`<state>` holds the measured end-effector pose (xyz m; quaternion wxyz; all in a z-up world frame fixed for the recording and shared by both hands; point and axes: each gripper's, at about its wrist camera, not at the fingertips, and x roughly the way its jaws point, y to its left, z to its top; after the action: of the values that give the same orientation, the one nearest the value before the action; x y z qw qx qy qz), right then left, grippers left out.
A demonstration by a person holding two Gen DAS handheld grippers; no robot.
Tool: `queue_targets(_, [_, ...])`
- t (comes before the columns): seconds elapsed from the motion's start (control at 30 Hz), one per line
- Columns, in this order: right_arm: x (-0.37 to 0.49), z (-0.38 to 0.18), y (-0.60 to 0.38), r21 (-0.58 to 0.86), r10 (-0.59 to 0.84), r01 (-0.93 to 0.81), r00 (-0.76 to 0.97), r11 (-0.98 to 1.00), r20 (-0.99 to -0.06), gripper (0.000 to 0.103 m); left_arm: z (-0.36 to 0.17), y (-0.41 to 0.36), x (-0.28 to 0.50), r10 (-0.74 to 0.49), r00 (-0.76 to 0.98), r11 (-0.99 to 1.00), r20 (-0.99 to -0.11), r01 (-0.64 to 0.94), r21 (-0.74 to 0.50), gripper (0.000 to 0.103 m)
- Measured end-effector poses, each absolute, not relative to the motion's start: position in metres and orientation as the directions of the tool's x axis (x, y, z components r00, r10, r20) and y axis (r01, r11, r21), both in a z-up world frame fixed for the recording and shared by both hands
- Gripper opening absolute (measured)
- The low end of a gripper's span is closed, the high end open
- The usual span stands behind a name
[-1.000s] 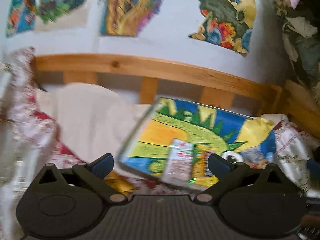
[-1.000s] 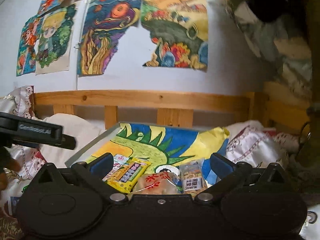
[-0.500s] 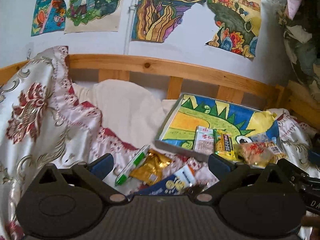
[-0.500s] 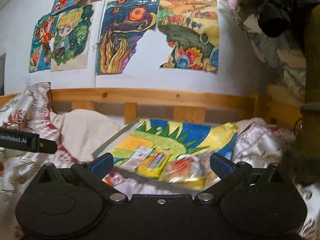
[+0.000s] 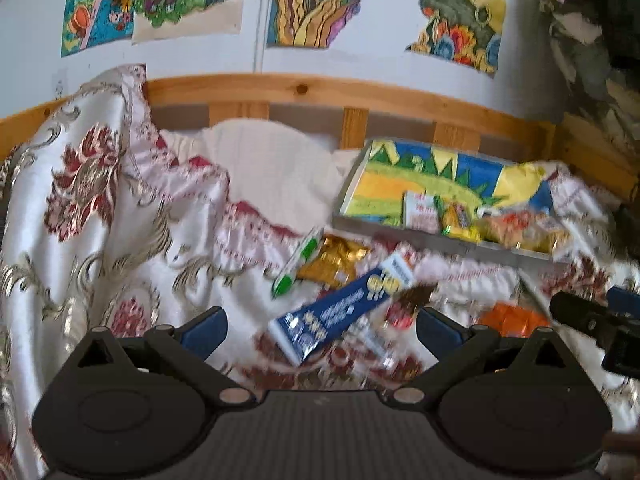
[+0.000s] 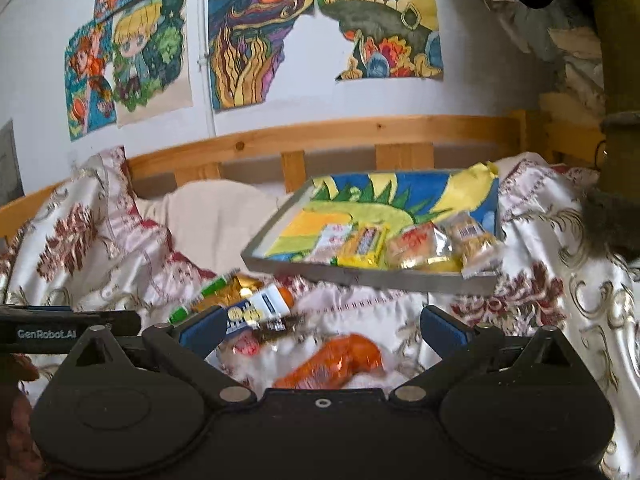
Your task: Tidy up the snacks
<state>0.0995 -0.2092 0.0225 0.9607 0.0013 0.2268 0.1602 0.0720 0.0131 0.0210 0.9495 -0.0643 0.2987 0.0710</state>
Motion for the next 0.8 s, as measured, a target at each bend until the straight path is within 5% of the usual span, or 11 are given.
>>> queue_targets(0.37, [0.097,0.002,-0.201,0.089,0.31,-0.316,0.766,0.944,-0.563,0.102,0.006,0.02,0.056,0.139,0.784,0.979,-0.605,-0.2,-0.035,0.102])
queue_targets(0.8, [0.099,-0.004,-0.197,0.084,0.322,-0.34,0.739,0.936,-0.592,0.102,0.006,0.019,0.055,0.144,0.792,0.977,-0.593,-0.208,-0.041,0.102])
